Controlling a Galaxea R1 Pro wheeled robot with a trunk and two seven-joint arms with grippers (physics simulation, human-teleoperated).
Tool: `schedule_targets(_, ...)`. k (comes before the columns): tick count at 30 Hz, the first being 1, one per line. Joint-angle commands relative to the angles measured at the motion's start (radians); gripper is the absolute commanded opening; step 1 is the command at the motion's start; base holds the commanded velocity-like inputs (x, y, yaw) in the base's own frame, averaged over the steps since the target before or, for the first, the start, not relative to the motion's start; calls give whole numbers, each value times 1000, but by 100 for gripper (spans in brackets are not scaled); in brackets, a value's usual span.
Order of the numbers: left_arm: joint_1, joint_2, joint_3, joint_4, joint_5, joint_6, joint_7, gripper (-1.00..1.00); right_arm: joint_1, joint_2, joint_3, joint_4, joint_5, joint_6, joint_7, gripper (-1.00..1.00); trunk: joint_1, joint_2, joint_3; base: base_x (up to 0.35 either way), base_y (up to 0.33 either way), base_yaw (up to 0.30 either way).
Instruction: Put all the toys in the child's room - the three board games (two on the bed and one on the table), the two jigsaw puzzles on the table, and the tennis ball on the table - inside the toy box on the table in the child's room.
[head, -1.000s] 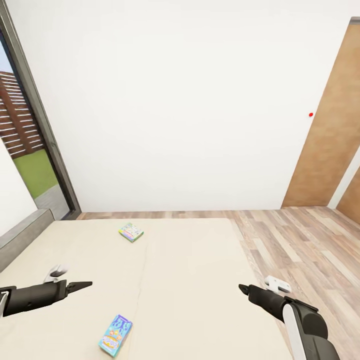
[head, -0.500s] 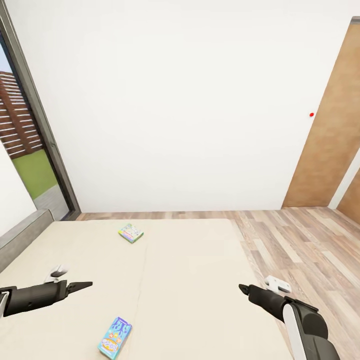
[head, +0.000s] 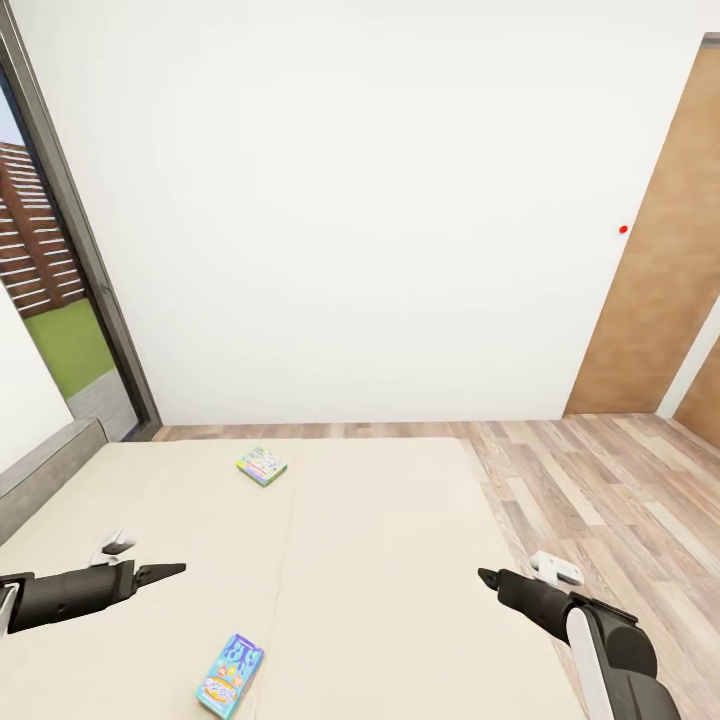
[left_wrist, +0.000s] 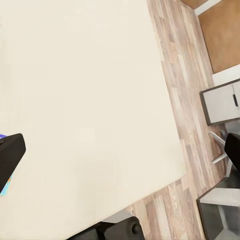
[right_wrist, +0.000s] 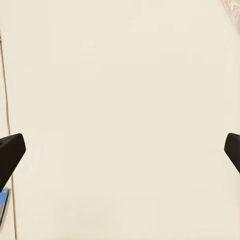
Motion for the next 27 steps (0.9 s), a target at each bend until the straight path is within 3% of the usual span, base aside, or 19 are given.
schedule_targets(1,-1,-1,0,0,-1,9,-4,100,-1,1,-3,-2,-3,6,3,100,1,-2,-2,0,0,0)
schedule_targets(9,-10,-7,-14,28,-4,13,31,100,-1,-4,-3,-11,-3,26,9,100,1,-2,-2,0,0,0)
schedule_targets(14,-49,-13,-35,85,-9,21,159,100,-2,-3,-4,-16,-2,71,9,100,1,-2,-2,0,0,0)
schedule_targets(19,-191,-54,-67,247,-10,18,377,100,-5,-6,-8,-19,-2,102,9,100,1,-2,-2,0,0,0)
schedule_targets(20,-243,-69,-76,328,-10,14,450,100,-5,-7,-9,-22,-2,105,10,100,1,-2,-2,0,0,0)
schedule_targets(22,-297,-84,-82,412,-11,0,523,100,-5,-7,-11,-28,-3,108,10,100,1,-2,-2,0,0,0)
schedule_targets(24,-380,-107,-87,533,-12,-47,629,100,-6,-8,-12,-37,-5,114,18,100,1,-2,-2,0,0,0)
schedule_targets(26,-429,-123,-89,605,-12,-89,697,100,-6,-8,-12,-42,-6,123,29,100,1,-2,-2,0,0,0)
schedule_targets(27,-471,-138,-91,669,-12,-130,766,100,-7,-8,-12,-45,-7,134,47,100,1,-2,-2,0,0,0)
